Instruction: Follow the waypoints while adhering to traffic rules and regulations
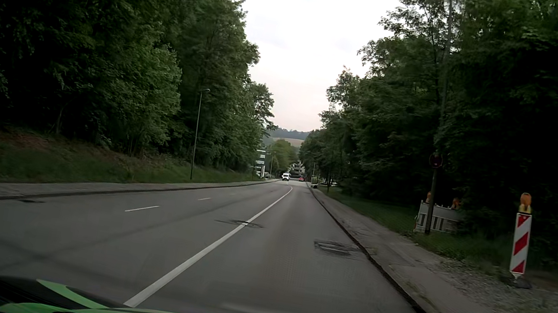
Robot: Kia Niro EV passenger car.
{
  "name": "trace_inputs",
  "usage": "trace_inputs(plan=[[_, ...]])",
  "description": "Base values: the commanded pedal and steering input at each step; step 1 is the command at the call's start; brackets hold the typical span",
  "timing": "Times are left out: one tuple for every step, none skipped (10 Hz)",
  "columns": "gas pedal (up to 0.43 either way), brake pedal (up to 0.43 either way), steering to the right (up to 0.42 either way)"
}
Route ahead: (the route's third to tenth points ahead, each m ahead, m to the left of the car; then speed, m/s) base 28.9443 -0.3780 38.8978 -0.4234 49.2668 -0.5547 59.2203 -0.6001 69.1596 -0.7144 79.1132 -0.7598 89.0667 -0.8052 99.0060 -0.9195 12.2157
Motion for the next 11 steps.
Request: trace_inputs(plan=[[0.000,0.146,-0.002],[0.000,0.146,-0.002],[0.000,0.146,-0.002],[0.000,0.146,-0.002],[0.000,0.146,-0.002],[0.000,0.146,-0.002],[0.000,0.146,-0.002],[0.000,0.146,-0.001],[0.000,0.146,-0.002],[0.000,0.146,-0.001],[0.000,0.146,-0.001]])
